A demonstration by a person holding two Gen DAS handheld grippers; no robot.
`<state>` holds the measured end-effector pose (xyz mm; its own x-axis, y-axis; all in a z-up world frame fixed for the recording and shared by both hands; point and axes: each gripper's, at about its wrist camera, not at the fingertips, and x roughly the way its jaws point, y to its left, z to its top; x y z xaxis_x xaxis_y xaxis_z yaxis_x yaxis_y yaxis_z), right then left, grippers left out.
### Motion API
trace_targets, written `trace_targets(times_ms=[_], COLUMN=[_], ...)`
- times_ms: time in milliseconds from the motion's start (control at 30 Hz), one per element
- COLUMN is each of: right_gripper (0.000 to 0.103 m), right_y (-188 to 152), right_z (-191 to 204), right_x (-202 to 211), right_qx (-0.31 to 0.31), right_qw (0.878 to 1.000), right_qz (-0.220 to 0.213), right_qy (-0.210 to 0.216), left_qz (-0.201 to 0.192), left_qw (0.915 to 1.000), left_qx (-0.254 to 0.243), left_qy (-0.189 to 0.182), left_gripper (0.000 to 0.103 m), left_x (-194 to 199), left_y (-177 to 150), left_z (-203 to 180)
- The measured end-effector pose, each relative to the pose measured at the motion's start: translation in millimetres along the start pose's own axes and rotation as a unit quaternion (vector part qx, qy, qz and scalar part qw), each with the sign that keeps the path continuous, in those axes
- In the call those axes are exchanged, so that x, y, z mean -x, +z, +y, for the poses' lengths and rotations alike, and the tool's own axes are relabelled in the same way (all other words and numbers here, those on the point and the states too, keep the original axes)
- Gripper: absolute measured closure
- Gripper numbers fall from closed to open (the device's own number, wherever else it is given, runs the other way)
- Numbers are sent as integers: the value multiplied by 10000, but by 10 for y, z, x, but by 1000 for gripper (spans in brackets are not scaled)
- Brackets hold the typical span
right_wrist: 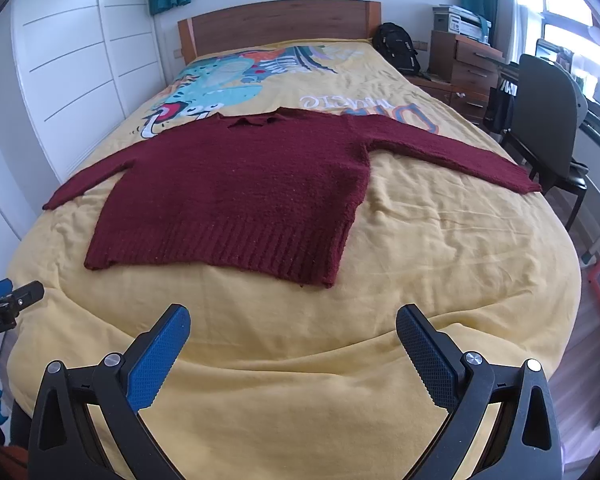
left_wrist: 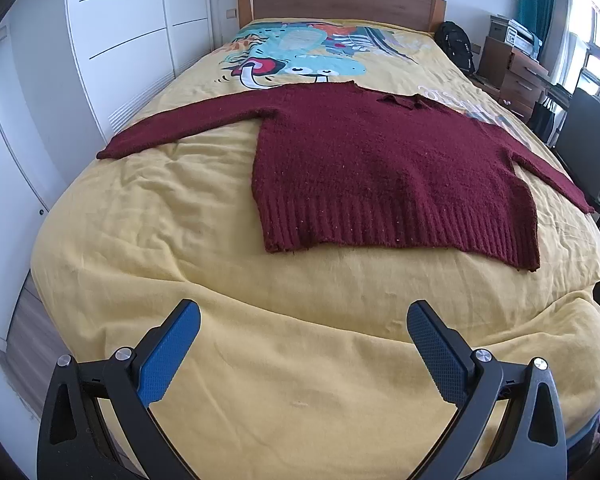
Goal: Fold small clothes
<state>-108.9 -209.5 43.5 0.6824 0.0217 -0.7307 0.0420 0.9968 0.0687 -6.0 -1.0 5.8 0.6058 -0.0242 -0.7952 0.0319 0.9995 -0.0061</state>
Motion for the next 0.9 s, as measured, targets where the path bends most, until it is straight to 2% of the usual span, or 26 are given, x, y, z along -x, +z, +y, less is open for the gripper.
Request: trace_targets(times_ms=[900], right_gripper=[0], right_y=[-43], right_z=[-58], right_x=[-58], right_qx=[-23], right_qw=[9999], right_qz=[11], right_qy=[-110], left_qz=[202], left_qw=[9996], left_qx=[40], left_qy=[-173], left_gripper=[1], left_x=[-132], left_y=[-49], left_z=[-12])
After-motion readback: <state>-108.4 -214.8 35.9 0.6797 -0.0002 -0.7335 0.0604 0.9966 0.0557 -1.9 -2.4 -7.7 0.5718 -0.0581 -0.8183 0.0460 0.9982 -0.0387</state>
